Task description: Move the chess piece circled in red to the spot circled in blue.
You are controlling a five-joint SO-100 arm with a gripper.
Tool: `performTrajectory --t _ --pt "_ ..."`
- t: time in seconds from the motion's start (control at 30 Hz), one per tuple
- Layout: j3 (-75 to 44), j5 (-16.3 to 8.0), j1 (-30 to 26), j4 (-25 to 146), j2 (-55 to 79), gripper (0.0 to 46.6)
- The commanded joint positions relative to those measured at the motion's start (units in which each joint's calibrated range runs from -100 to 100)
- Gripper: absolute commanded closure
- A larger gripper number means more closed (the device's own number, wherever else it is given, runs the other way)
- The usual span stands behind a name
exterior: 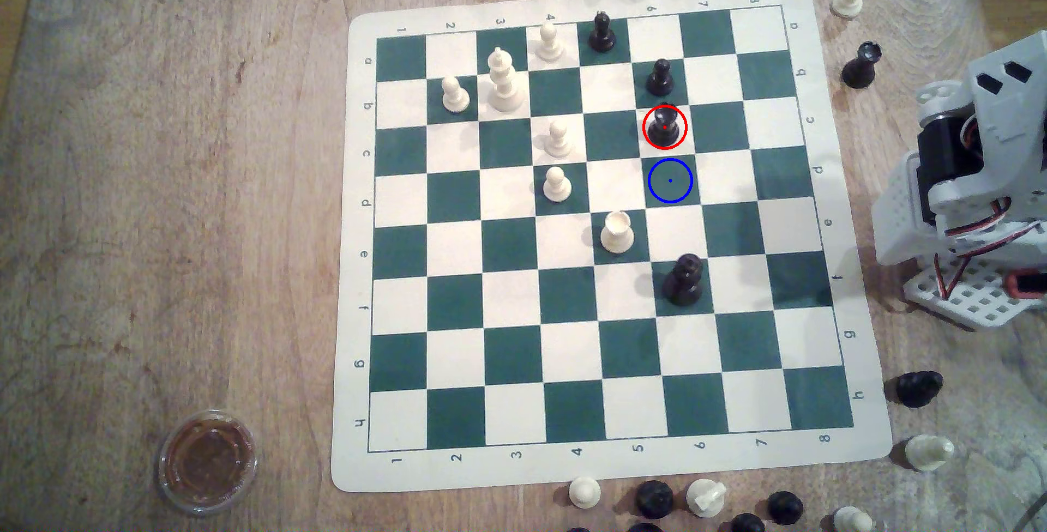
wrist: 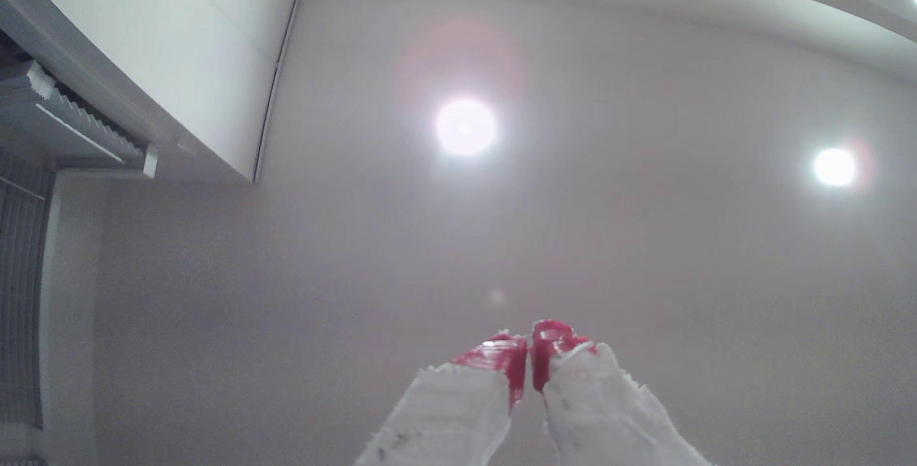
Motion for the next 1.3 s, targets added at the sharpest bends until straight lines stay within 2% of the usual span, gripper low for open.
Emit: performTrajectory --t 0.0,0.2,0.33,0.4,0.47,0.67,0.87,0.9,0.93,0.97,1.03,1.07,1.23,1.27 --pt "1.1 0.1 4.3 3.8 0.1 46.4" --pt "-7.0 0.1 5.9 29.4 0.1 46.4" --pt "-18.3 0.0 9.4 54.1 0.0 46.4" --pt "-25.8 -0.1 10.9 71.9 0.0 46.4" --pt "-29.6 -0.2 11.3 81.6 0.0 46.4" --pt "-40.8 -0.3 18.0 111.1 3.2 46.4" --pt "-48.1 -0.3 20.1 134.1 7.0 46.4" --pt "-48.4 -1.2 20.6 137.2 6.8 46.4" --pt "-48.4 -3.6 21.0 139.2 6.4 46.4" --pt "-47.1 -10.2 22.1 142.0 5.2 42.5" --pt "-46.9 -10.3 22.7 145.0 5.4 41.6" --pt "-46.7 -10.5 22.8 145.8 5.7 42.8" --pt "-54.3 -11.4 23.1 165.5 14.4 42.7" --pt "-54.9 -12.4 22.3 168.3 15.8 41.7"
